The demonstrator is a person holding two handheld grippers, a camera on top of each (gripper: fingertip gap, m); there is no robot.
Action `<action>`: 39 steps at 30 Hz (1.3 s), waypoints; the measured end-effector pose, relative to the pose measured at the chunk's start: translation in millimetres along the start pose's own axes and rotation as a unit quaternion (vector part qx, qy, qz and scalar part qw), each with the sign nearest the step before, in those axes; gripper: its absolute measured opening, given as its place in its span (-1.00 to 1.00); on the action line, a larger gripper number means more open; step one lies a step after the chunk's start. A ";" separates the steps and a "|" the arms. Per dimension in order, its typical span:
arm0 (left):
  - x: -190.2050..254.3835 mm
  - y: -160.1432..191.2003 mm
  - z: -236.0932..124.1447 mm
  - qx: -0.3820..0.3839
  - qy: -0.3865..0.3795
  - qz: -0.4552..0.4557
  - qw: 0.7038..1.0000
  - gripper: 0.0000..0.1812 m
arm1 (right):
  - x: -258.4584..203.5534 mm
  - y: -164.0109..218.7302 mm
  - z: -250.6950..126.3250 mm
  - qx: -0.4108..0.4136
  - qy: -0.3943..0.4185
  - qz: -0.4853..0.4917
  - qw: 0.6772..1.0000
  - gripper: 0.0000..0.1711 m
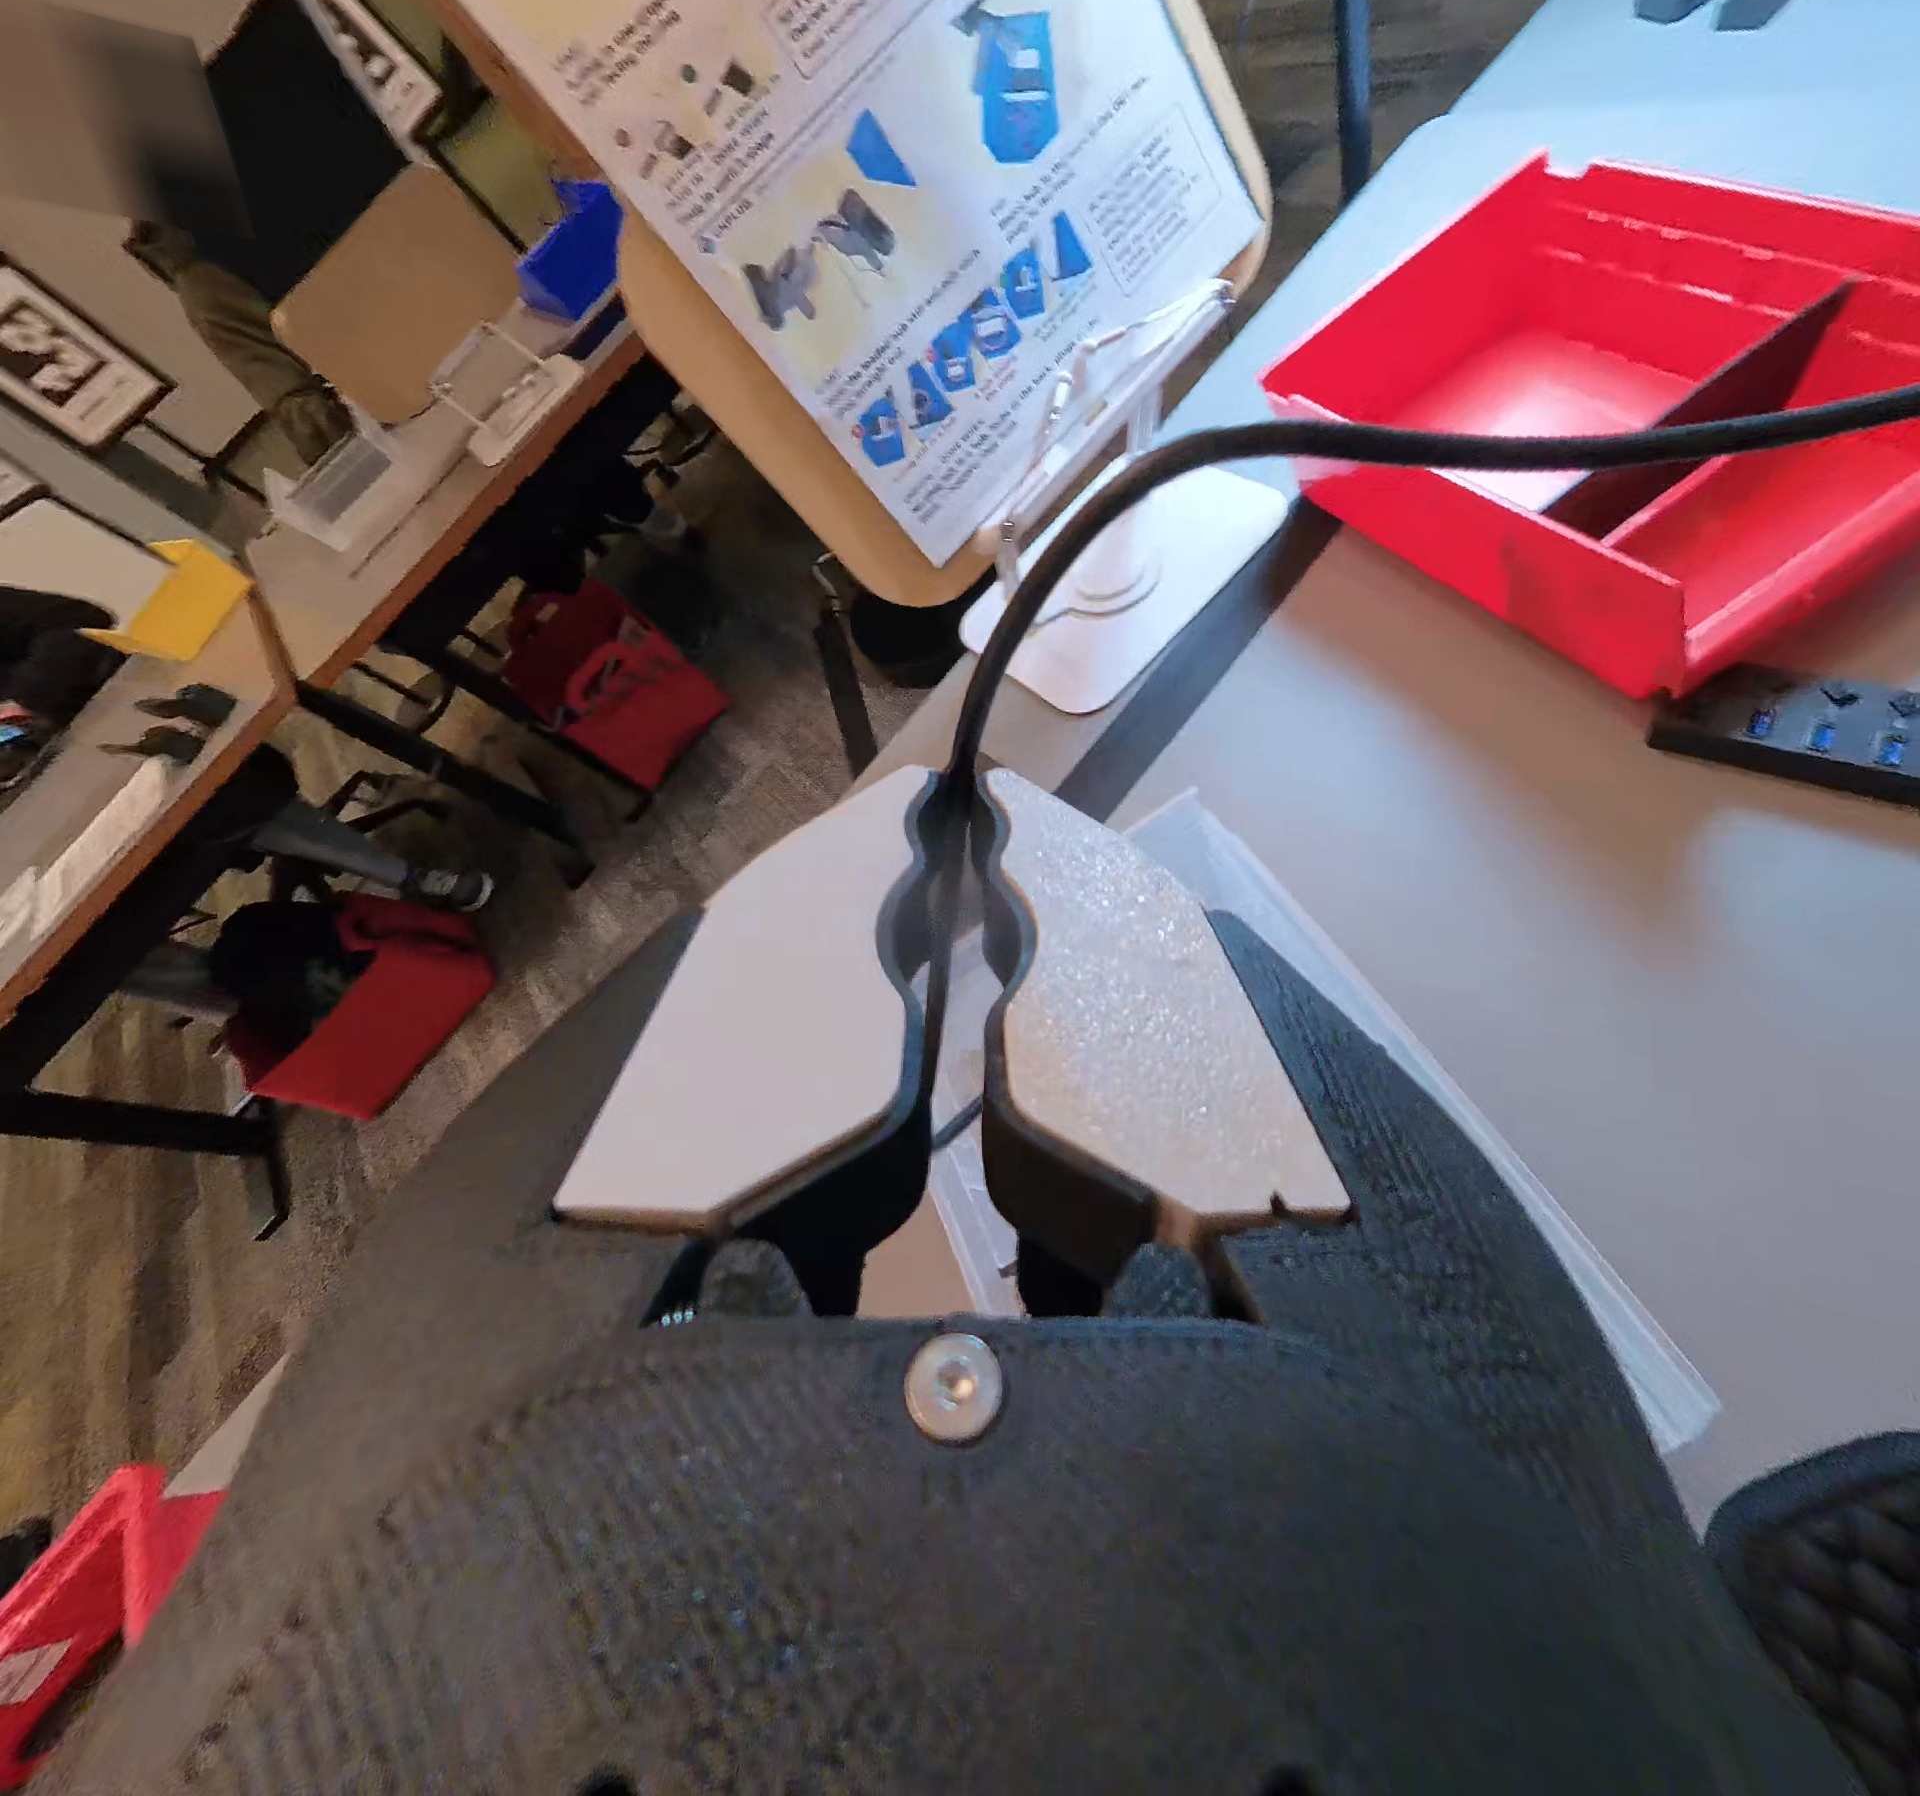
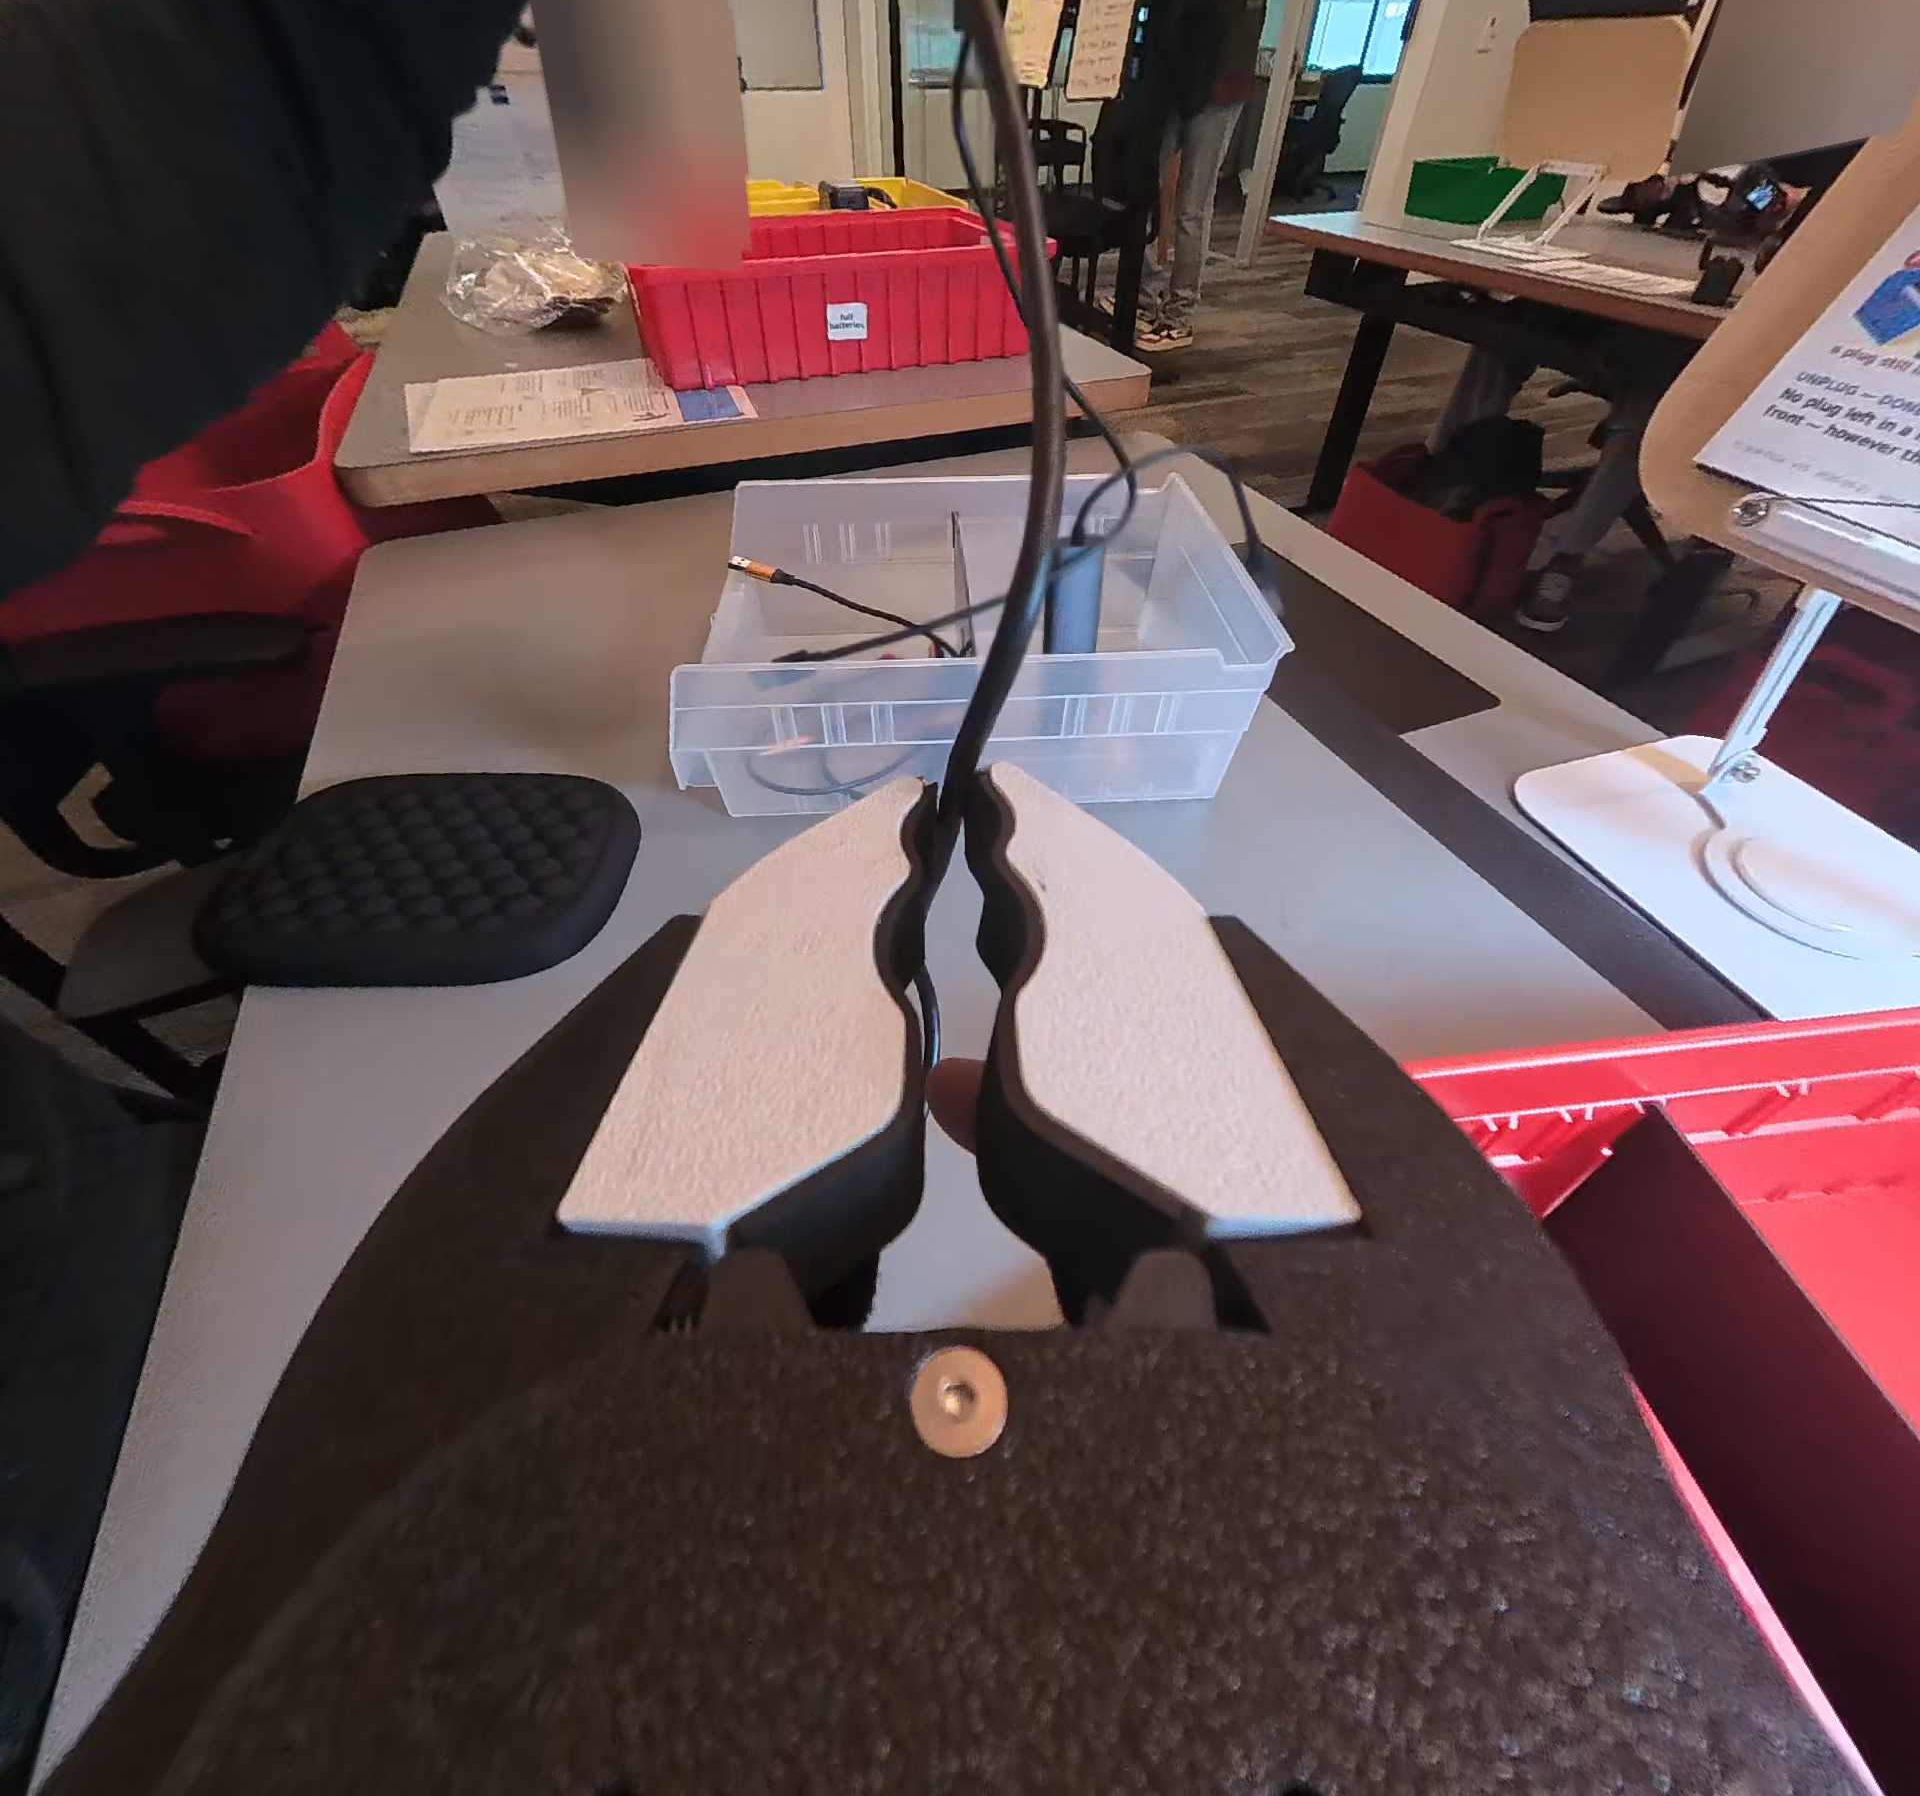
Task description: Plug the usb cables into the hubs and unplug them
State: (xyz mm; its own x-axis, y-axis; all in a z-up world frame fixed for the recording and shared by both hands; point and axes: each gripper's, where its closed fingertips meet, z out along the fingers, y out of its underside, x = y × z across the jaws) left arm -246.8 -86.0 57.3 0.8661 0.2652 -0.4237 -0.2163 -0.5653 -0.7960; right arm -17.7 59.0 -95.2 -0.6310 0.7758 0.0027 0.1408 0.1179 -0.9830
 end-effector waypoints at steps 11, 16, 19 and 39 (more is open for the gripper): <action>-0.8 -45.0 -24.5 0.015 -0.075 0.021 0.997 -0.94 | 25.3 0.0 -7.0 0.006 0.068 0.007 0.998 -0.93; 33.3 -67.7 -29.3 0.044 -0.022 0.014 0.999 -0.95 | 18.6 -33.5 -25.8 0.058 0.068 -0.002 0.996 -0.59; 73.5 -68.6 -19.9 0.037 0.007 0.062 0.997 -0.95 | 0.0 -71.1 -41.7 0.102 0.039 -0.008 0.994 -0.51; 234.2 -6.1 44.3 0.013 0.163 0.192 0.968 -0.39 | -12.5 -53.4 -2.7 -0.022 0.018 -0.074 0.997 -0.96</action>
State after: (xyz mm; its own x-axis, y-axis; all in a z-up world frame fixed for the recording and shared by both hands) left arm -62.6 14.1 -56.2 0.8146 -0.2225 -0.5356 -0.5582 -0.5517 -0.6197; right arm -15.2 44.7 -42.2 -0.6197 0.7693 0.1552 0.0823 0.2603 -0.9620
